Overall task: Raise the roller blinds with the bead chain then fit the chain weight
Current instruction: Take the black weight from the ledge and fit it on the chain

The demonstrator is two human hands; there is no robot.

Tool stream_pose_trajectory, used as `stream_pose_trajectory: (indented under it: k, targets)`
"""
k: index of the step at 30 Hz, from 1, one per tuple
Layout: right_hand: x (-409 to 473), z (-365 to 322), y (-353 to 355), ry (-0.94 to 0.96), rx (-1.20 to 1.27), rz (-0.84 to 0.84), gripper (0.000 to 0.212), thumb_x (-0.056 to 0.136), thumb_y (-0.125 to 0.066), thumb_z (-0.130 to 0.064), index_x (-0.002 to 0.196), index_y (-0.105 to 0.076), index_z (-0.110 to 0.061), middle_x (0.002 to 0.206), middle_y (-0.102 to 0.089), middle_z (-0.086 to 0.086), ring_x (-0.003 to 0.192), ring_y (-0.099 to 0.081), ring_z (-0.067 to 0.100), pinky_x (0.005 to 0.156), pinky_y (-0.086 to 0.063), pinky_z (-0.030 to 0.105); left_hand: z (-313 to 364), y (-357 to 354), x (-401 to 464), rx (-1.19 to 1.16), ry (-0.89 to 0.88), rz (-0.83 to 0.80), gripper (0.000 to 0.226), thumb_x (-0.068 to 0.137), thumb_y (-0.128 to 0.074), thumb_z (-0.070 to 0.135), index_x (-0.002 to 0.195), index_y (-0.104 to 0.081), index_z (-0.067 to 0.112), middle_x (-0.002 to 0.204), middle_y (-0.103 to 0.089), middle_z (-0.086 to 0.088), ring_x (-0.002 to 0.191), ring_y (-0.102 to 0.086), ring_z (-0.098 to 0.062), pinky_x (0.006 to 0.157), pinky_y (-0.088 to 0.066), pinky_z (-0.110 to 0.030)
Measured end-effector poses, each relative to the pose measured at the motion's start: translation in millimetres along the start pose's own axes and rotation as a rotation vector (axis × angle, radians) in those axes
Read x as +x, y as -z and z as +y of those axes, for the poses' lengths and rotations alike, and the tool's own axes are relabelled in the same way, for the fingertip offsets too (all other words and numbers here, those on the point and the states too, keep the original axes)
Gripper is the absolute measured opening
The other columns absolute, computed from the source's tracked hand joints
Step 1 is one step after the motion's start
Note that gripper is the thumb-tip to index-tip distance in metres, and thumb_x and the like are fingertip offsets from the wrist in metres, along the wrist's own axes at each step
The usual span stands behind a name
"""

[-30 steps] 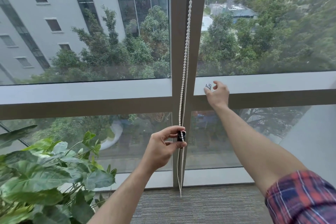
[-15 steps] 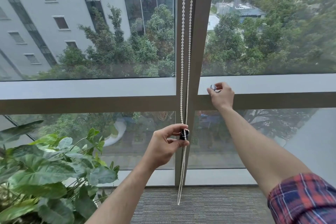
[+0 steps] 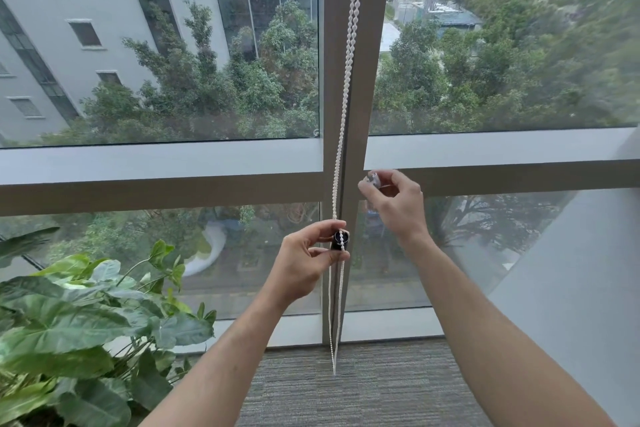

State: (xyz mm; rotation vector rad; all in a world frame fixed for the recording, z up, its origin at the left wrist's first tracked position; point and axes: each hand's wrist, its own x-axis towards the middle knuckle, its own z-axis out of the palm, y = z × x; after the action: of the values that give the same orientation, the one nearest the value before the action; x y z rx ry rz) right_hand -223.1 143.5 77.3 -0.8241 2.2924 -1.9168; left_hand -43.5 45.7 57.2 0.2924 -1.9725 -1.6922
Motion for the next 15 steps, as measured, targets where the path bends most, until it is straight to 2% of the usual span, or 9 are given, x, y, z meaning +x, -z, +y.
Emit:
stream_pose_trajectory:
  k: [1, 3, 5, 7, 9, 12, 15]
  targets:
    - [-8.2, -2.4, 0.5, 0.002, 0.025, -0.030, 0.024, 0.079, -0.079, -0.038, 0.098, -0.075, -0.025, 0.083, -0.073, -0.008, 0.074, -0.067, 0.008, 0.076, -0.061, 0.042, -0.6, -0.1, 0.3, -0.001, -0.002, 0.002, 0.054, 0.075, -0.078, -0.009, 0.107, -0.071, 0.035, 0.102, -0.074, -0.005, 0.099, -0.068, -0.012, 0.079, -0.057, -0.023]
    - [-23.4, -7.2, 3.0, 0.019, 0.056, -0.071, 0.032, 0.080, -0.078, -0.040, 0.106, -0.074, -0.023, 0.085, -0.073, -0.005, 0.073, -0.065, 0.011, 0.074, -0.060, 0.045, -1.8, -0.1, 0.8, 0.002, -0.012, 0.002, 0.053, 0.076, -0.077, -0.009, 0.109, -0.071, 0.032, 0.103, -0.074, -0.007, 0.098, -0.068, -0.009, 0.080, -0.057, -0.022]
    - [-37.3, -12.2, 7.3, 0.059, 0.083, -0.090, 0.034, 0.077, -0.079, -0.042, 0.107, -0.070, -0.028, 0.080, -0.070, -0.006, 0.068, -0.060, 0.009, 0.067, -0.057, 0.038, -3.2, 0.2, 1.3, 0.008, -0.023, 0.006, 0.051, 0.076, -0.078, -0.008, 0.110, -0.071, 0.029, 0.103, -0.074, -0.004, 0.095, -0.068, -0.005, 0.080, -0.057, -0.021]
    - [-48.8, -16.8, 12.4, 0.098, 0.076, -0.100, 0.030, 0.075, -0.080, -0.042, 0.099, -0.065, -0.031, 0.076, -0.068, -0.004, 0.064, -0.059, 0.009, 0.061, -0.051, 0.029, -5.0, 0.0, 2.2, -0.004, -0.022, 0.019, 0.050, 0.076, -0.079, -0.007, 0.111, -0.071, 0.028, 0.101, -0.075, -0.001, 0.093, -0.070, -0.005, 0.080, -0.057, -0.022]
    - [-57.8, -21.0, 17.4, 0.123, 0.067, -0.133, 0.026, 0.076, -0.080, -0.041, 0.095, -0.065, -0.031, 0.078, -0.068, -0.001, 0.066, -0.060, 0.009, 0.061, -0.051, 0.030, -6.6, -0.5, 3.0, -0.009, -0.022, 0.039, 0.049, 0.076, -0.079, -0.006, 0.112, -0.070, 0.025, 0.100, -0.076, 0.001, 0.095, -0.070, -0.007, 0.081, -0.057, -0.024]
    - [-69.1, -24.0, 22.1, 0.145, 0.068, -0.220, 0.020, 0.082, -0.078, -0.034, 0.099, -0.071, -0.030, 0.080, -0.069, -0.003, 0.070, -0.062, 0.012, 0.068, -0.056, 0.039, -7.1, -2.4, 3.0, -0.002, -0.033, 0.067, 0.049, 0.076, -0.080, -0.004, 0.112, -0.070, 0.027, 0.102, -0.076, 0.004, 0.097, -0.070, -0.006, 0.080, -0.057, -0.022]
    - [-76.6, -25.9, 22.3, 0.175, 0.038, -0.254, 0.022, 0.083, -0.080, -0.019, 0.102, -0.072, -0.026, 0.082, -0.069, -0.010, 0.072, -0.062, 0.008, 0.070, -0.055, 0.033, -6.1, -4.0, 2.5, -0.016, -0.036, 0.065, 0.050, 0.075, -0.080, -0.004, 0.110, -0.071, 0.031, 0.104, -0.076, 0.003, 0.096, -0.070, -0.005, 0.081, -0.058, -0.024]
